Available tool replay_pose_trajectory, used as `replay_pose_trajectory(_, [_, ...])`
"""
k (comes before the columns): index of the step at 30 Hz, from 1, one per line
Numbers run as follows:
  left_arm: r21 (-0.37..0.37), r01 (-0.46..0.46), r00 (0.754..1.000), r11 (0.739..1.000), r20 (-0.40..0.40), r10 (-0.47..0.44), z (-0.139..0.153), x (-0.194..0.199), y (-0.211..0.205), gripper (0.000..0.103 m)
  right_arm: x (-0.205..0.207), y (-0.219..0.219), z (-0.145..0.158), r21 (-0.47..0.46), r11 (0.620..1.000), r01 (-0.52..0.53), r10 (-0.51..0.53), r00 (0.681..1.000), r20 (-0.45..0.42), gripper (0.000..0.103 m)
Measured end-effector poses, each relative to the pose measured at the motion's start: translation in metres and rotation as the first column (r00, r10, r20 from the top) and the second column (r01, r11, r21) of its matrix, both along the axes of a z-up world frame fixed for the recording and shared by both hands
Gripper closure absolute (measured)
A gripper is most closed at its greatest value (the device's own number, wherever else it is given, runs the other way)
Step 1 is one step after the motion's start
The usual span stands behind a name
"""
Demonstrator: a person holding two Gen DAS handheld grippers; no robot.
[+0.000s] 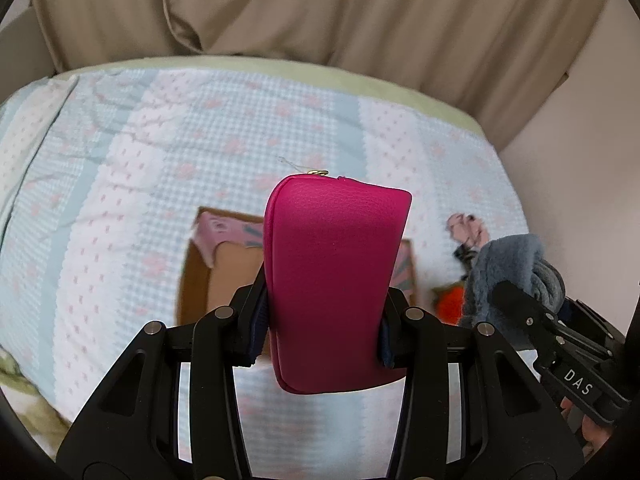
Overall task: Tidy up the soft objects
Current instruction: 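Carry pouch and hat into the box and open both tools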
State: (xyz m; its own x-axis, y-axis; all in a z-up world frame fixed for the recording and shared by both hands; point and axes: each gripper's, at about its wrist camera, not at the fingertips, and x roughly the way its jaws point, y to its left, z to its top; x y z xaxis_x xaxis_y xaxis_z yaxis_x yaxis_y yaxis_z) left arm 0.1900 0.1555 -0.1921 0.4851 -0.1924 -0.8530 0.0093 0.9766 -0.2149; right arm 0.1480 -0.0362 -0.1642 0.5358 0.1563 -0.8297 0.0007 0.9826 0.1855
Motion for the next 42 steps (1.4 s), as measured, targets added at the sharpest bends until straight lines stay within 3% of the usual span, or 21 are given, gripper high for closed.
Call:
replay_pose_trajectory(8, [0.043, 0.074, 0.991, 0.996, -0.115, -0.068, -0.060, 0.027, 0.039, 0.064, 0.025, 0.050, -0.049, 0.002, 1.000, 0.030, -0.030, 0.993, -0.114, 0.055])
replay_pose_trajectory(20, [0.081, 0.173, 0.955, 0.982, -0.259, -0.147, -0.137, 0.069, 0.034, 0.064, 0.075, 0.068, -0.129, -0.019, 0.999, 0.028, -0.033, 0.947, -0.319, 0.055])
replay_pose_trajectory(30, [0.113, 0.288, 0.892, 0.951, -0.394, -0.223, -0.212, 0.096, 0.007, 0.064, 0.109, 0.060, -0.195, -0.007, 0.999, 0.037, -0.036, 0.889, -0.457, 0.054])
replay_pose_trajectory(36, [0.126, 0.331, 0.870, 0.935, -0.425, -0.251, -0.232, 0.097, -0.003, 0.064, 0.119, 0.056, -0.215, 0.005, 0.999, 0.038, -0.030, 0.872, -0.489, 0.052])
replay_pose_trajectory(38, [0.148, 0.344, 0.874, 0.927, -0.411, -0.258, -0.230, 0.096, -0.006, 0.052, 0.121, 0.057, -0.217, -0.009, 1.000, 0.024, -0.026, 0.870, -0.493, 0.047])
replay_pose_trajectory(39, [0.168, 0.358, 0.875, 0.918, -0.403, -0.267, -0.228, 0.094, -0.009, 0.026, 0.122, 0.058, -0.218, -0.012, 1.000, 0.024, -0.026, 0.870, -0.493, 0.038])
replay_pose_trajectory(40, [0.185, 0.366, 0.878, 0.912, -0.393, -0.273, -0.226, 0.092, -0.011, 0.000, 0.123, 0.057, -0.218, -0.005, 0.999, 0.032, -0.030, 0.869, -0.494, 0.020])
replay_pose_trajectory(42, [0.204, 0.384, 0.884, 0.901, -0.364, -0.295, -0.219, 0.086, -0.014, 0.000, 0.125, 0.055, -0.220, 0.026, 0.998, 0.050, -0.031, 0.868, -0.495, 0.000])
